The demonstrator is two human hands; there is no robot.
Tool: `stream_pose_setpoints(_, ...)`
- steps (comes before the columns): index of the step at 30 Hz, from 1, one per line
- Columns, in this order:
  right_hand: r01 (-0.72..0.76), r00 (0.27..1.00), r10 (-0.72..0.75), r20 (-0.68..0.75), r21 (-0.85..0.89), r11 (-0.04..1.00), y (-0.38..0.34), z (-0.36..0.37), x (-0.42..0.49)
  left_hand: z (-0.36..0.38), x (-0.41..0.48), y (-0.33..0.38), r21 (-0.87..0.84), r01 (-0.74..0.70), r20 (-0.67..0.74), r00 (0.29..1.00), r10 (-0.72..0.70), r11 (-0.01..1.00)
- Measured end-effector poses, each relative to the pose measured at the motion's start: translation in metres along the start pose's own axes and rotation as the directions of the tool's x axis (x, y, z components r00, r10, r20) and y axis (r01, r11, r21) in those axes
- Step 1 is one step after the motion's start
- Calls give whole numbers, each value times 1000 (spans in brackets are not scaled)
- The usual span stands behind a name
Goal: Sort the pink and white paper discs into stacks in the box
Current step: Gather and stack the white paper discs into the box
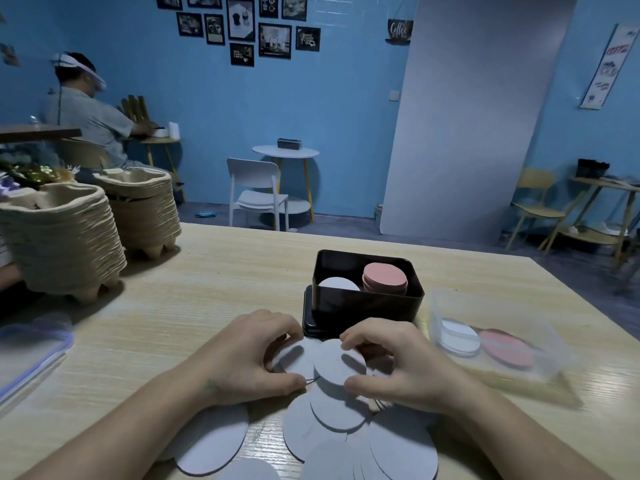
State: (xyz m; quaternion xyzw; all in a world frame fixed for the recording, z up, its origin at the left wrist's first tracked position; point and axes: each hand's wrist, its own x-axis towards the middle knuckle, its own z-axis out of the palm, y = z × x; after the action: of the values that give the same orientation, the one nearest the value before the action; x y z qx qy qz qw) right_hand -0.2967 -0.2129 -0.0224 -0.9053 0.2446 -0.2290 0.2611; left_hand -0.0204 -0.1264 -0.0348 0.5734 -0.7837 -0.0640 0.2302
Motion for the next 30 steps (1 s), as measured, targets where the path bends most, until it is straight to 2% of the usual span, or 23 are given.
stream_pose_setpoints(6,-21,1000,22,-11,58,998,0,2,0,-2,-5,-1,-129,29,4,1000,-28,991)
stream_pose_setpoints(13,-14,1000,14,15,-11,1000,-4,3,1,-12,-16,-11,-244,75,-37,996,-86,967)
stream_pose_setpoints(16,-22,1000,22,8,-15,1000,-4,4,2,-13,-17,-9,-270,69,-95,991,-98,960)
stream_pose_setpoints(20,-12,998,15,-61,58,998,-4,6,4,-11,-16,-2,-349,-9,-200,978,-65,937)
stream_pose_setpoints(26,42,987,-14,-158,175,984,-10,16,11,-4,-12,5,-350,-116,-259,966,23,930)
stream_pose_setpoints(30,75,979,-26,-200,240,968,-13,21,12,1,-11,8,-426,-133,-253,967,23,895)
